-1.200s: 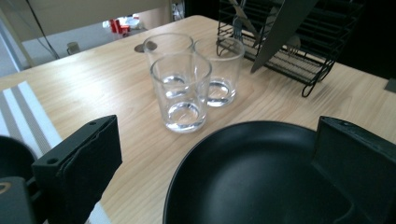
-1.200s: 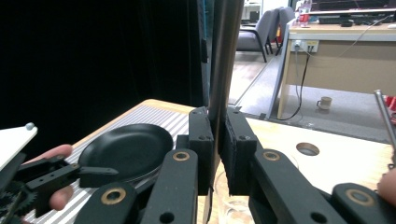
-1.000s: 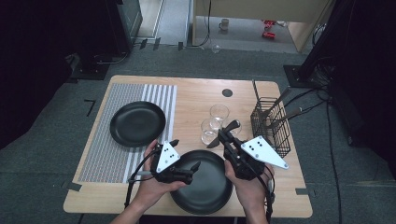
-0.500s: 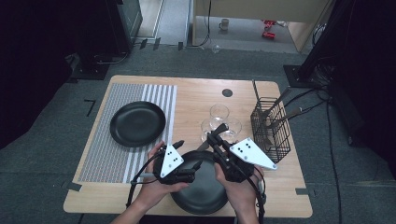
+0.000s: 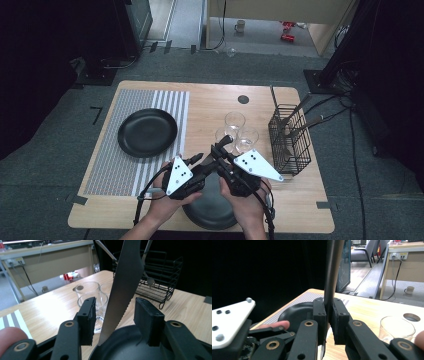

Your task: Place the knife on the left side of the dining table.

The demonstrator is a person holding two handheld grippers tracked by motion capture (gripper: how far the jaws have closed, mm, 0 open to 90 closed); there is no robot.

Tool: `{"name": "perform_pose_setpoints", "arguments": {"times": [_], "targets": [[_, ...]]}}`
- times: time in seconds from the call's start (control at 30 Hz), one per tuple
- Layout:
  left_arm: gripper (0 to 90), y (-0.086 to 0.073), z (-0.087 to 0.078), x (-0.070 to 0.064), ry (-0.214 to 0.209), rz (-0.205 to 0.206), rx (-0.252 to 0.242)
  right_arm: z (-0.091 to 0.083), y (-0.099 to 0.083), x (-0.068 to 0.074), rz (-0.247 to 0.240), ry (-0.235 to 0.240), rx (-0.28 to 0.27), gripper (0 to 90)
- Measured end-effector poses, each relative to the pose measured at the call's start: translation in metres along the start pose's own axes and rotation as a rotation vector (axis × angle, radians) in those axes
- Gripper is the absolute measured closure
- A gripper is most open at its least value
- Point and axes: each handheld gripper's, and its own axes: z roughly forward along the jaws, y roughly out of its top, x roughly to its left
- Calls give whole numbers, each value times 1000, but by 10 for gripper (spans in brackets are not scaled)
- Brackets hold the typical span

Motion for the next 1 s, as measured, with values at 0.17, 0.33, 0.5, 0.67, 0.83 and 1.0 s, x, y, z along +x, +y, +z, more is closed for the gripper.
{"name": "perform_pose_setpoints", "arguments": {"times": [0.17,0.33,0.5,0.67,0.83,1.0], "targets": [[626,-2,3,-4,37,21,24,2,-1,5,3,4,2,838],[710,-3,4,-5,75,30,33,4,-3,9,15,-3,1,838],[732,-5,2,-7,85,61,23,5,-5,11,23,-8,-9,836],[756,-6,1,-8,35,68,3,4,-3,9,23,2,-12,833],[769,-7,1,-5,-27,59,-12,3,-3,4,27,8,-8,827],[889,-9,1,-3,-56,39,-16,4,-4,2,26,22,-6,800]]}}
